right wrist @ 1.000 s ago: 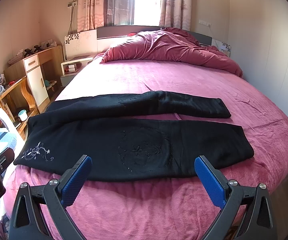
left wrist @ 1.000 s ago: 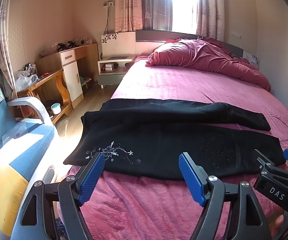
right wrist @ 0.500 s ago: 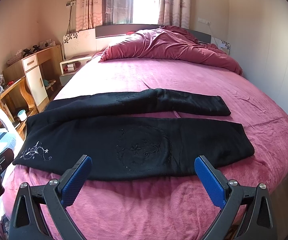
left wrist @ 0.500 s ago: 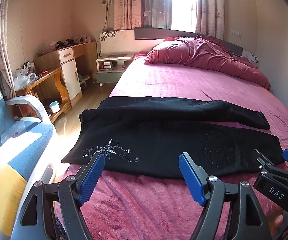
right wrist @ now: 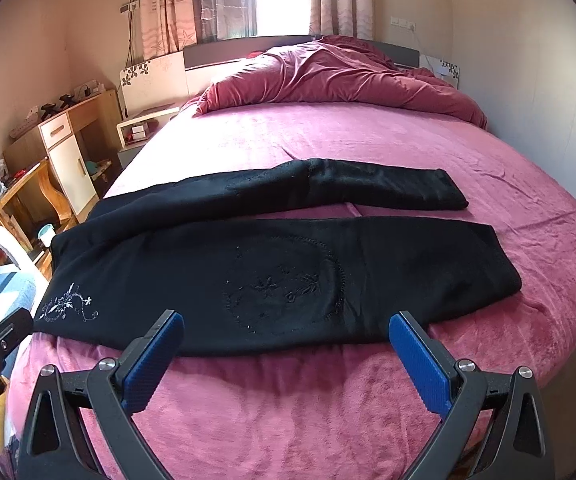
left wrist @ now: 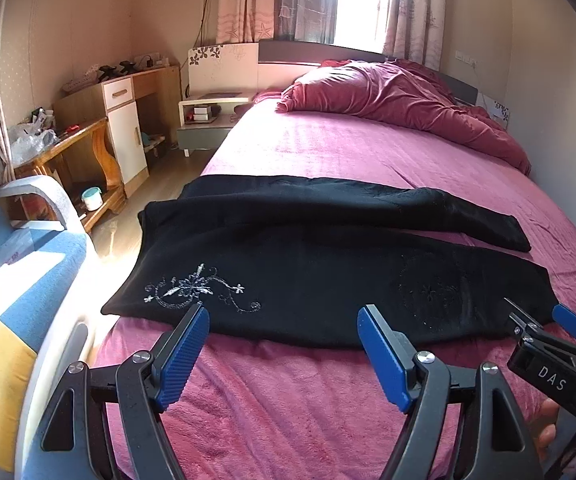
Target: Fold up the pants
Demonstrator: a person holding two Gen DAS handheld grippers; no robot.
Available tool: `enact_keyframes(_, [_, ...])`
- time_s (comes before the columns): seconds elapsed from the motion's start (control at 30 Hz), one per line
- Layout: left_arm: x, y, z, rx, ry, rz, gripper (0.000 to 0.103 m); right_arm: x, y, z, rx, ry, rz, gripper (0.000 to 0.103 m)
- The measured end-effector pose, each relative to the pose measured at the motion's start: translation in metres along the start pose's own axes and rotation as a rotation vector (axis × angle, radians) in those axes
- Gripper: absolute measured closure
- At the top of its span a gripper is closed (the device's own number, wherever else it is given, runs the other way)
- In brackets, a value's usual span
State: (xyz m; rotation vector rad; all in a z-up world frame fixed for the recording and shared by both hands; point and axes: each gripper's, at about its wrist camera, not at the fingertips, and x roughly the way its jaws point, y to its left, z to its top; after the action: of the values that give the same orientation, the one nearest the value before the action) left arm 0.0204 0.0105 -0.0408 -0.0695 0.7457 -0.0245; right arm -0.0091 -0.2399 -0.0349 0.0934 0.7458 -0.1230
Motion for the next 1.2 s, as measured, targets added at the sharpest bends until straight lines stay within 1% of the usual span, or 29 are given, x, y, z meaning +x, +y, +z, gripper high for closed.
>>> enact_keyframes(0.1, [0.011, 0.002, -0.001, -0.017, 0.052, -0.079, 0.024, 0.01, -0.012, 0.0, 0.033, 0.035, 0.048, 0.0])
enact_keyframes(0.13, [0.017, 0.004, -0.001, -0.033, 0.084, -0.115, 0.024, 0.014, -0.018, -0.001, 0.055, 0.047, 0.068, 0.0])
enact_keyframes(0.2, [0.033, 0.011, -0.004, -0.103, 0.172, -0.191, 0.021, 0.024, -0.031, -0.003, 0.101, 0.094, 0.096, 0.0])
enact_keyframes(0.23, [0.042, 0.015, -0.004, -0.132, 0.212, -0.206, 0.021, 0.029, -0.04, -0.003, 0.132, 0.117, 0.115, 0.0])
enact_keyframes(0.27, [0.05, 0.017, -0.006, -0.146, 0.231, -0.202, 0.021, 0.033, -0.051, -0.004, 0.175, 0.134, 0.13, 0.0])
enact_keyframes(0.3, [0.056, 0.02, -0.007, -0.16, 0.241, -0.197, 0.021, 0.038, -0.064, -0.005, 0.221, 0.15, 0.139, 0.0])
enact_keyframes(0.37, [0.066, 0.028, -0.01, -0.203, 0.263, -0.214, 0.022, 0.048, -0.094, -0.009, 0.333, 0.172, 0.172, 0.0])
enact_keyframes(0.43, [0.076, 0.039, -0.011, -0.242, 0.29, -0.211, 0.022, 0.057, -0.127, -0.015, 0.45, 0.193, 0.169, 0.001])
enact_keyframes(0.47, [0.081, 0.049, -0.011, -0.284, 0.301, -0.228, 0.022, 0.063, -0.143, -0.018, 0.501, 0.203, 0.17, 0.003])
enact_keyframes(0.53, [0.089, 0.072, -0.014, -0.41, 0.314, -0.261, 0.02, 0.073, -0.166, -0.02, 0.559, 0.21, 0.146, 0.005])
enact_keyframes(0.6, [0.098, 0.098, -0.017, -0.546, 0.341, -0.282, 0.015, 0.085, -0.183, -0.022, 0.602, 0.222, 0.136, 0.009])
enact_keyframes(0.67, [0.102, 0.118, -0.017, -0.601, 0.341, -0.257, 0.013, 0.095, -0.201, -0.023, 0.686, 0.239, 0.122, 0.01])
enact_keyframes(0.7, [0.103, 0.127, -0.018, -0.636, 0.339, -0.242, 0.008, 0.099, -0.209, -0.023, 0.709, 0.237, 0.111, 0.01])
enact_keyframes(0.77, [0.104, 0.145, -0.017, -0.682, 0.332, -0.241, 0.0, 0.106, -0.22, -0.02, 0.724, 0.23, 0.072, 0.01])
enact_keyframes(0.8, [0.104, 0.153, -0.016, -0.695, 0.317, -0.222, 0.0, 0.111, -0.226, -0.019, 0.747, 0.233, 0.067, 0.012])
enact_keyframes(0.87, [0.105, 0.17, -0.017, -0.718, 0.3, -0.184, 0.0, 0.121, -0.237, -0.018, 0.782, 0.238, 0.069, 0.023])
enact_keyframes(0.93, [0.109, 0.186, -0.021, -0.745, 0.306, -0.165, 0.0, 0.133, -0.25, -0.018, 0.804, 0.241, 0.051, 0.031])
enact_keyframes(1.03, [0.114, 0.212, -0.024, -0.792, 0.31, -0.148, 0.001, 0.144, -0.262, -0.016, 0.845, 0.222, 0.055, 0.034])
enact_keyframes(1.07, [0.114, 0.218, -0.024, -0.803, 0.308, -0.119, 0.002, 0.147, -0.263, -0.014, 0.849, 0.216, 0.056, 0.034])
enact_keyframes(1.1, [0.115, 0.223, -0.023, -0.811, 0.298, -0.106, 0.006, 0.149, -0.265, -0.012, 0.846, 0.213, 0.053, 0.035])
enact_keyframes(1.13, [0.116, 0.228, -0.022, -0.817, 0.289, -0.104, 0.011, 0.152, -0.266, -0.009, 0.839, 0.215, 0.045, 0.037])
enact_keyframes(1.17, [0.119, 0.232, -0.022, -0.822, 0.293, -0.096, 0.022, 0.154, -0.266, -0.005, 0.829, 0.218, 0.036, 0.043])
enact_keyframes(1.2, [0.122, 0.235, -0.021, -0.832, 0.296, -0.088, 0.027, 0.157, -0.267, -0.001, 0.815, 0.219, 0.028, 0.048])
